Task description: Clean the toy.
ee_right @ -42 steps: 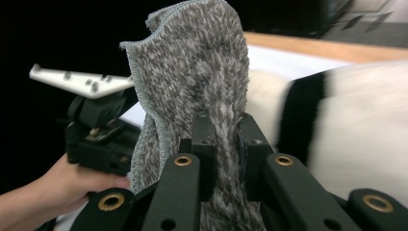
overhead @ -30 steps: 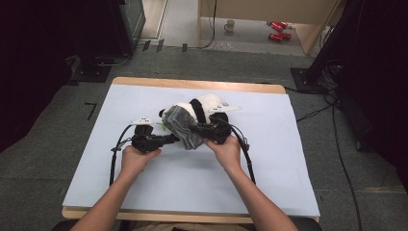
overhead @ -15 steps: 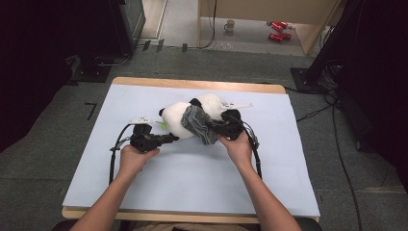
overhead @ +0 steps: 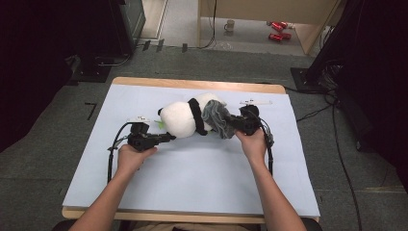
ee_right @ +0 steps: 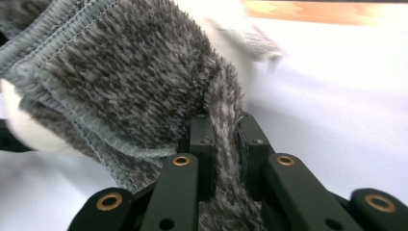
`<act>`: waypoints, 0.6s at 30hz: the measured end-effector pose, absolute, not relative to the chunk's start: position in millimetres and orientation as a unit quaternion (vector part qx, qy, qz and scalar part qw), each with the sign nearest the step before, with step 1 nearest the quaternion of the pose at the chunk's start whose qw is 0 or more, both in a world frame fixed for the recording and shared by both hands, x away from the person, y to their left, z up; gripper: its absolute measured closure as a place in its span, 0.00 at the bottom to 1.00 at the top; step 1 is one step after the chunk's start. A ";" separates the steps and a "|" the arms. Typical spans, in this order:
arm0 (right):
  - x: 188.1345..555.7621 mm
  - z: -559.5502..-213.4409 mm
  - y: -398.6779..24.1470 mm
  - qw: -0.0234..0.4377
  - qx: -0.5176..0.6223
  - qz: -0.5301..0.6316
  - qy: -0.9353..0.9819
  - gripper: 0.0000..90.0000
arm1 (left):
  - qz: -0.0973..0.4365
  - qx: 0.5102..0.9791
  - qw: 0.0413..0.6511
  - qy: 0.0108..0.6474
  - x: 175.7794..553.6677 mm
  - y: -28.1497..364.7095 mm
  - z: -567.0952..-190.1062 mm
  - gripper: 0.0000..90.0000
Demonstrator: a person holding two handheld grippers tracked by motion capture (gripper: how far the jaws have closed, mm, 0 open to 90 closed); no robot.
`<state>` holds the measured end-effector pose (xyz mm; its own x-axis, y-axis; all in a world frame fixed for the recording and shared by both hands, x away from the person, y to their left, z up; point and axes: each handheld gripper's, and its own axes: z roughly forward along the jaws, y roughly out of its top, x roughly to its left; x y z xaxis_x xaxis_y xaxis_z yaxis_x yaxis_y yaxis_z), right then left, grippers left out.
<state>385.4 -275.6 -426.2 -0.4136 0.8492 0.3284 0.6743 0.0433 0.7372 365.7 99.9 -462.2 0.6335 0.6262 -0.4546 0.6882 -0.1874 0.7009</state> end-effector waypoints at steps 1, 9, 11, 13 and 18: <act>386.7 -428.6 -278.7 0.097 0.535 0.443 0.713 0.90 | -0.033 0.770 0.473 0.427 365.9 100.2 -462.1 0.97; 390.5 -435.8 -294.5 0.107 0.560 0.434 0.697 0.90 | -0.037 0.767 0.474 0.431 367.6 101.8 -462.2 0.97; 389.0 -432.8 -301.0 0.110 0.564 0.442 0.689 0.90 | -0.038 0.766 0.475 0.432 368.3 102.1 -461.9 0.97; 385.8 -426.7 -305.2 0.114 0.563 0.455 0.681 0.90 | -0.039 0.766 0.476 0.431 369.2 102.0 -461.8 0.97; 376.7 -408.4 -301.8 0.110 0.531 0.495 0.679 0.90 | -0.043 0.762 0.481 0.431 371.0 100.7 -461.9 0.97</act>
<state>376.7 -301.8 -408.4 -0.4113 0.8302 0.3764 0.6124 -0.0542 0.7887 371.0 100.7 -461.9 0.6243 0.6154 -0.4812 0.6990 -0.1651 0.6958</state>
